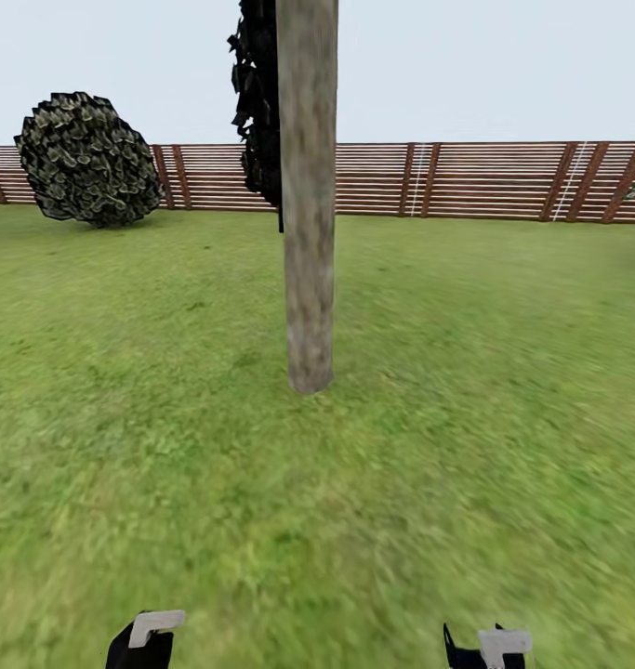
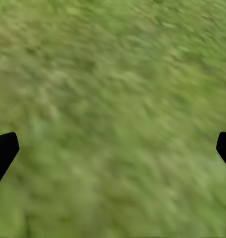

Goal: In the garden, pick up the pesticide atomizer on the floor and spray pesticide onto both trees until each tree trunk is fully covered.

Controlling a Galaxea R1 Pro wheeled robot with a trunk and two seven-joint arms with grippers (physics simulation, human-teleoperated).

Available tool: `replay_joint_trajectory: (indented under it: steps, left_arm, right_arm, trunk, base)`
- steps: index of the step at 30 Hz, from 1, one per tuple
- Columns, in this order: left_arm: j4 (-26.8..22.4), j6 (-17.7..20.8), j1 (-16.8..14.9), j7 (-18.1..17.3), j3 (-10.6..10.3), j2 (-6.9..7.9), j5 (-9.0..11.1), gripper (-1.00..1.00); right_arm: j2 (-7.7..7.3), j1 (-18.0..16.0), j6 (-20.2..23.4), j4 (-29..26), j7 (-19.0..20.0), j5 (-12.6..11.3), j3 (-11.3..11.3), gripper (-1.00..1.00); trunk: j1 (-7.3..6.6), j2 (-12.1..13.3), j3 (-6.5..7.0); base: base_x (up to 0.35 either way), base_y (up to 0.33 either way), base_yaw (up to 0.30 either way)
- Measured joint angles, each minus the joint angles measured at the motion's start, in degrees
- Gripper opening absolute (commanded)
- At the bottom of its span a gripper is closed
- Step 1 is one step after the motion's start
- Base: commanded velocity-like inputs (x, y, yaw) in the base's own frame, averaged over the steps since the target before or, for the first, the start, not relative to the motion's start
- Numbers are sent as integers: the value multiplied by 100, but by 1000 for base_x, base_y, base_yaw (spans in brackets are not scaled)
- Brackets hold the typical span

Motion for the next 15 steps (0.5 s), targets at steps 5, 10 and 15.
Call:
replay_joint_trajectory:
  steps: [5,10,15]
  left_arm:
    - [2,-10,0,-6,3,-77,-3,-100]
    - [-19,-20,0,-18,-40,-62,-35,-100]
    - [-78,-3,-12,-41,-93,-28,-94,-100]
  right_arm:
    - [-5,0,-2,54,-1,1,-4,100]
    - [-5,0,-2,55,-1,-5,-14,100]
    - [-3,-2,12,58,7,-7,-3,100]
  trunk:
    - [0,0,0]
    - [0,0,0]
    - [0,0,0]
  base:
    - [344,-80,0]
    - [344,-13,0]
    - [344,-1,0]
